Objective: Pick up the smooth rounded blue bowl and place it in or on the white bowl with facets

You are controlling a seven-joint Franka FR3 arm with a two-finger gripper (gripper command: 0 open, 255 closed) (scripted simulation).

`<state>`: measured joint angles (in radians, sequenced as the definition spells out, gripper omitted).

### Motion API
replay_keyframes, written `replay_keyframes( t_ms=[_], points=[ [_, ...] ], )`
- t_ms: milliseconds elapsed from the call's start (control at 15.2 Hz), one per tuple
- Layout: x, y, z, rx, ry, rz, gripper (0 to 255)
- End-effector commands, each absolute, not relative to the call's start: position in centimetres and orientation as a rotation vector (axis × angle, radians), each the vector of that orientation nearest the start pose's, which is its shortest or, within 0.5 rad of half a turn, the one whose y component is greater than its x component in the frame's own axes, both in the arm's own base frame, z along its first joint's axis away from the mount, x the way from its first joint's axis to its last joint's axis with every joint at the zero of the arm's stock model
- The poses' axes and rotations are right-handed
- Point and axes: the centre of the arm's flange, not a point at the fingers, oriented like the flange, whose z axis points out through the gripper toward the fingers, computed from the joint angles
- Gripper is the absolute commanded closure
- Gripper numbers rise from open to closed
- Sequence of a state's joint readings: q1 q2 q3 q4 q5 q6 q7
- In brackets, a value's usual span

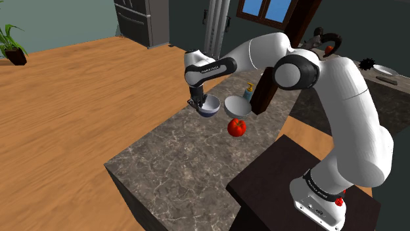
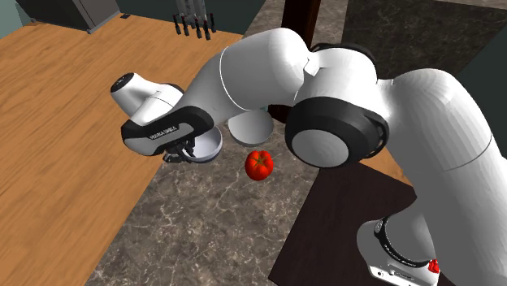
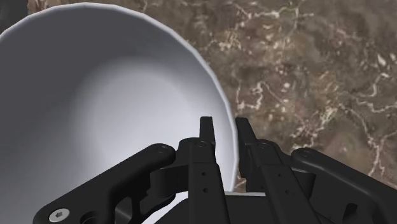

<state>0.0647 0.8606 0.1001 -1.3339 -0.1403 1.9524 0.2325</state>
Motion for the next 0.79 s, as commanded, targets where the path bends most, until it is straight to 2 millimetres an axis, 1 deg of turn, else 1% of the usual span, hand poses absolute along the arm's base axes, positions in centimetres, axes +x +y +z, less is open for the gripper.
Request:
replay_keyframes(
  t_ms=[0,726],
  points=[
    [70.7,9.2,20.7,-3.211,0.041,0.361,255],
    [70.7,9.2,26.5,-3.211,0.041,0.361,255]
  ],
)
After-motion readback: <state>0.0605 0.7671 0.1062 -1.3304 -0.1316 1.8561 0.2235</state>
